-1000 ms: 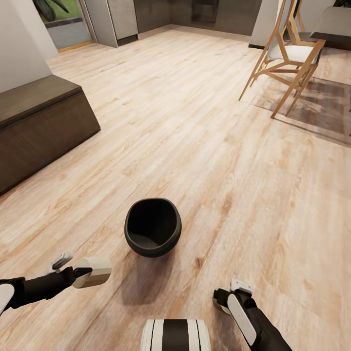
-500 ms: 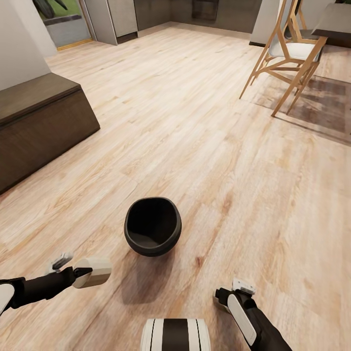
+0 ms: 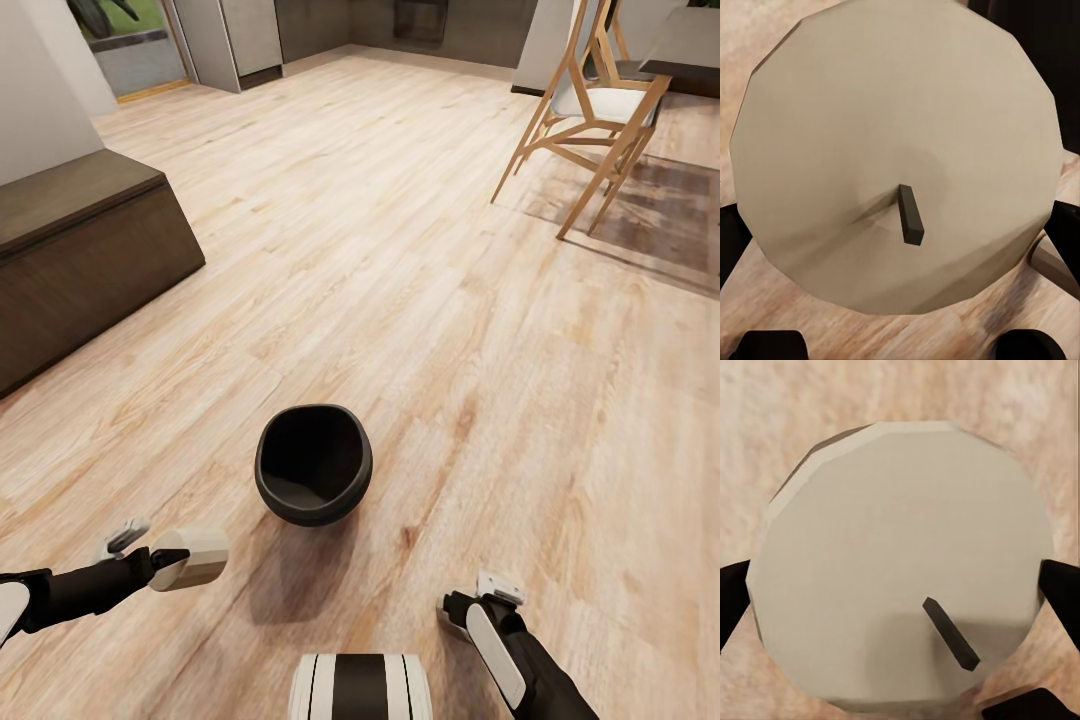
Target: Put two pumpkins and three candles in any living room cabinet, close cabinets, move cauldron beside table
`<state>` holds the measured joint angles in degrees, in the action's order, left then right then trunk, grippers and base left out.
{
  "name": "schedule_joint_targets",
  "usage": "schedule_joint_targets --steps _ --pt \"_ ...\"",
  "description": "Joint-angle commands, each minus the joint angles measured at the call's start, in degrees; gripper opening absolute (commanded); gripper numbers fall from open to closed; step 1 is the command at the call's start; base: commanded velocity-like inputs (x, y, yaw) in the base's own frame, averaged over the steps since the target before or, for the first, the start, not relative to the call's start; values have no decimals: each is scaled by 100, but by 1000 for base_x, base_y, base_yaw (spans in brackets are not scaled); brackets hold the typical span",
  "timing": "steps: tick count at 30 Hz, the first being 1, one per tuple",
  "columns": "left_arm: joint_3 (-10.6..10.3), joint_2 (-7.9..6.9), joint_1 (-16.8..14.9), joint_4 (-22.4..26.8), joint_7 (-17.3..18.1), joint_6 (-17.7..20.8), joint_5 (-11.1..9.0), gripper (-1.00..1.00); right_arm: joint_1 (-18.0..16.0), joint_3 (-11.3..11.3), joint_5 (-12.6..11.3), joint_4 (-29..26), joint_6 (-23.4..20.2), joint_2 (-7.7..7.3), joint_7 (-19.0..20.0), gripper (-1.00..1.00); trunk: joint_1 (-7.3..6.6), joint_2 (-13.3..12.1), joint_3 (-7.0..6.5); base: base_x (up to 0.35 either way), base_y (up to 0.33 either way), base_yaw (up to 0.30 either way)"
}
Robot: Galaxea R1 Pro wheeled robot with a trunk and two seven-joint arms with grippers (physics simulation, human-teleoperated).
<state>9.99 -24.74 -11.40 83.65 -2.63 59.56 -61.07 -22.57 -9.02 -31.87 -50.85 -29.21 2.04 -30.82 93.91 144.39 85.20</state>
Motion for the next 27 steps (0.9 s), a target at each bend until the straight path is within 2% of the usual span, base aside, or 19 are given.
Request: schedule_joint_targets --steps 1,18,21,27 --pt "3 0 -5 2 -27 24 -36 -100 0 -20 -198 163 49 -2 305 -100 1 1 4 0 0 0" --pt "3 0 -9 2 -27 24 -36 -100 3 -20 -164 163 47 -2 305 -100 -5 -2 -40 0 0 0" --pt "3 2 -5 2 -27 21 -36 -100 1 -20 -164 163 50 -2 305 -100 -12 -6 -106 0 0 0" --pt "-1 4 -8 2 -27 20 -36 -100 -1 -20 -163 163 48 -2 305 -100 -15 -7 -129 0 0 0"
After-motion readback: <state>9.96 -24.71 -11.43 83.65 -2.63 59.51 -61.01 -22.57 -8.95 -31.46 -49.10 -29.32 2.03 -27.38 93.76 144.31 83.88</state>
